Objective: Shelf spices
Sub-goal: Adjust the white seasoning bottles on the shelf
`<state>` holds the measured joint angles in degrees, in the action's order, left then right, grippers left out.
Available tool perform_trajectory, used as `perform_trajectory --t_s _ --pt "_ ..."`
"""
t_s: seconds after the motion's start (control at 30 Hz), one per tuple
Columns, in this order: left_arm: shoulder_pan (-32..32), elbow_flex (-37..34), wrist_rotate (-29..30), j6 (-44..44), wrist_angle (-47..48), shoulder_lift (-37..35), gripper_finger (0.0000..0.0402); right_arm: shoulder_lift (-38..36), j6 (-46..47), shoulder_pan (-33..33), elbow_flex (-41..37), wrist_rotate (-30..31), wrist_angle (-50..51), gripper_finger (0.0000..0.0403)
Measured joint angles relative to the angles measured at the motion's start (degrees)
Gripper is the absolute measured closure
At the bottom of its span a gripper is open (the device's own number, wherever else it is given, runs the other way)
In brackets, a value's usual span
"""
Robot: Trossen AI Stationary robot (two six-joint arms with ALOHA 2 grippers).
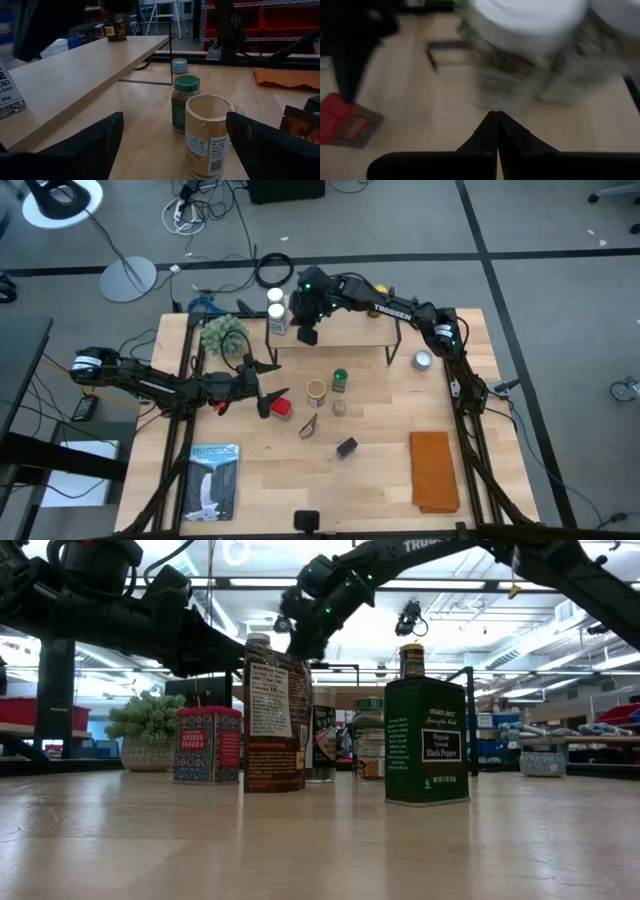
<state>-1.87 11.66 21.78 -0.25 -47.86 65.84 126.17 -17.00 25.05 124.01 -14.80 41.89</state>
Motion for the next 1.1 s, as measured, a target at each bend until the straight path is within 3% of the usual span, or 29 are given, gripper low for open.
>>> perform_trajectory --t_s 0.17,0.3,0.53,0.77,1.1 --pt "0.0 0.0 0.0 0.0 0.0 0.0 0.0044 0.1 -1.1 -1.3 0.0 1.9 -4.4 0.0403" --pt "0.0 0.0 0.0 0.0 0.0 0.0 0.0044 0.1 -1.5 -1.7 0.0 7.1 -6.3 0.0403" --pt "0.0 0.0 0.0 0.0 0.0 0.0 0.0044 0.2 -1.3 -1.7 0.0 7.7 -6.0 0.0403" --pt "0.0 0.0 0.0 0.0 0.0 0.0 0.0044 -0.6 -1.0 -1.7 0.0 7.8 2.3 0.0403" --pt "0.0 0.0 0.0 0.0 0.1 0.0 0.0044 -7.8 -0.1 -3.6 0.0 10.5 10.2 0.0403"
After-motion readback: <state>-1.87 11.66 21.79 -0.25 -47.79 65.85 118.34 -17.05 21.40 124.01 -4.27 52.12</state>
